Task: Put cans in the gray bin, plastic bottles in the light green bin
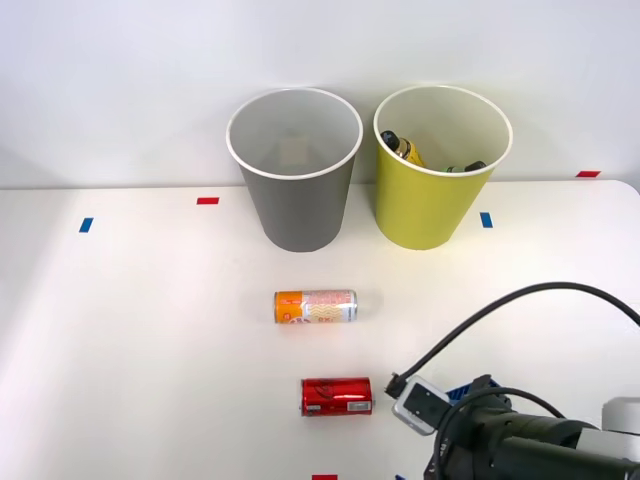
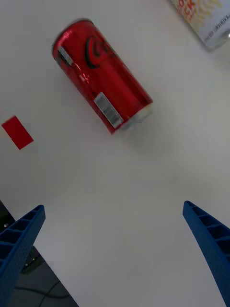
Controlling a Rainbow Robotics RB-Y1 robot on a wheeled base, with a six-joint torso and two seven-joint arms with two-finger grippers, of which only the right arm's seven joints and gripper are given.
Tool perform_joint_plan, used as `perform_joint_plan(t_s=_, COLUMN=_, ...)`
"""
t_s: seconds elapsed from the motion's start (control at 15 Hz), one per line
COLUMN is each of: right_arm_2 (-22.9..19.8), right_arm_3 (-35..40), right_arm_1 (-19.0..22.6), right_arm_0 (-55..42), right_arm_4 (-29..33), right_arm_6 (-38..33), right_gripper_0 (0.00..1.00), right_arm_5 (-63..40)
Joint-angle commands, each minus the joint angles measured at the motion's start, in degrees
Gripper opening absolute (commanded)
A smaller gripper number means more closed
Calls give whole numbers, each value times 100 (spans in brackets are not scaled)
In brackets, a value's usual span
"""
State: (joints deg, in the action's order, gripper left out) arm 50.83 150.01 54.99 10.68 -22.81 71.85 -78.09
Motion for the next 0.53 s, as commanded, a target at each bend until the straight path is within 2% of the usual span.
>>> perform_joint_plan(t_s=0.07, right_arm_2=6, right_arm_3=-130, right_arm_1=-383, right_arm_0=619, right_arm_4=-724, right_arm_6=145, right_gripper_0=100, right_arm_5=-31)
perform_joint_plan(t_s=0.2, right_arm_2=6, right_arm_3=-393, right_arm_1=-533, right_arm_0=883, right_arm_4=-1120, right_arm_6=277, right_gripper_0=100, right_arm_5=-48)
perform_joint_plan(t_s=0.53, right_arm_2=6, right_arm_3=-1105, right_arm_1=-867, right_arm_0=1366, right_arm_4=-1559, right_arm_6=1481, right_gripper_0=100, right_arm_5=-66)
